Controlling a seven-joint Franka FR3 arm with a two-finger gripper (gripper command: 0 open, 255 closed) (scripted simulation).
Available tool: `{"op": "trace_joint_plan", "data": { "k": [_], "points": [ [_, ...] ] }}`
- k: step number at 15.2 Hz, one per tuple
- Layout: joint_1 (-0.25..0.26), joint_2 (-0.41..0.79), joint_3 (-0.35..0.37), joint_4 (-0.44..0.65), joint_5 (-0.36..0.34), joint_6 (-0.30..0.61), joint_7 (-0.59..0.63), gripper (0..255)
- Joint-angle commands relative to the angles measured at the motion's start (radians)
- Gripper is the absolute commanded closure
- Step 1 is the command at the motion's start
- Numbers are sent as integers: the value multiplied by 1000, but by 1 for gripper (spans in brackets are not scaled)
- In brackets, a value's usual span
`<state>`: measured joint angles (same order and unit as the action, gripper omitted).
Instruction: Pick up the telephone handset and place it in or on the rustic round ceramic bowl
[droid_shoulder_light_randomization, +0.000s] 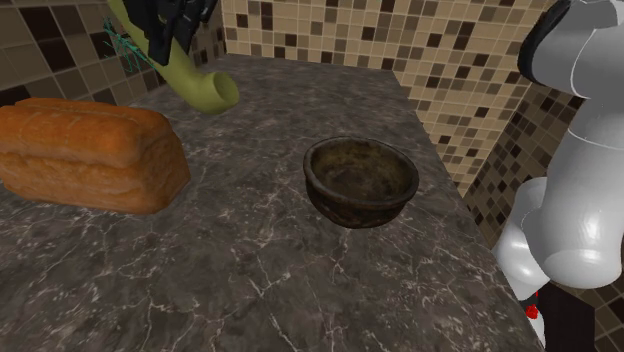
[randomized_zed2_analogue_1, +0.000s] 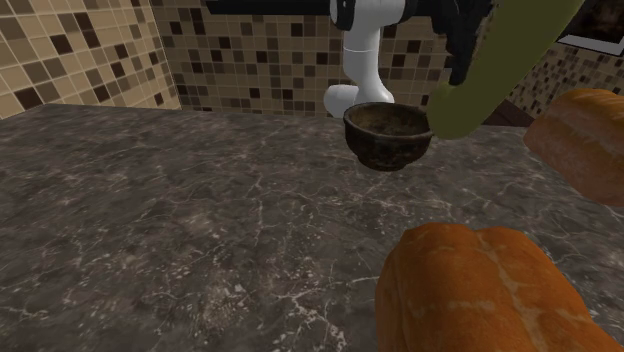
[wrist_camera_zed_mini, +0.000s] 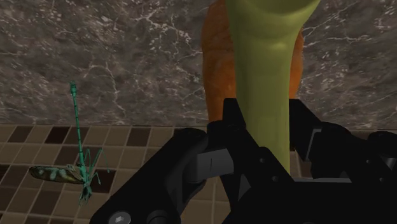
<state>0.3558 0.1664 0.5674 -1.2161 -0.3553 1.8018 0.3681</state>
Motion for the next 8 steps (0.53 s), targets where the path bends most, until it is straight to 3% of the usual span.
{"op": "trace_joint_plan", "data": {
  "k": [1,4,8],
  "points": [
    [-39,-84,-5,-93,58,28,-21,255],
    [-87,-250,-37,-270,173,78,-78,255],
    [-93,-443,-107,-458,289,106,-156,255]
  ]
}}
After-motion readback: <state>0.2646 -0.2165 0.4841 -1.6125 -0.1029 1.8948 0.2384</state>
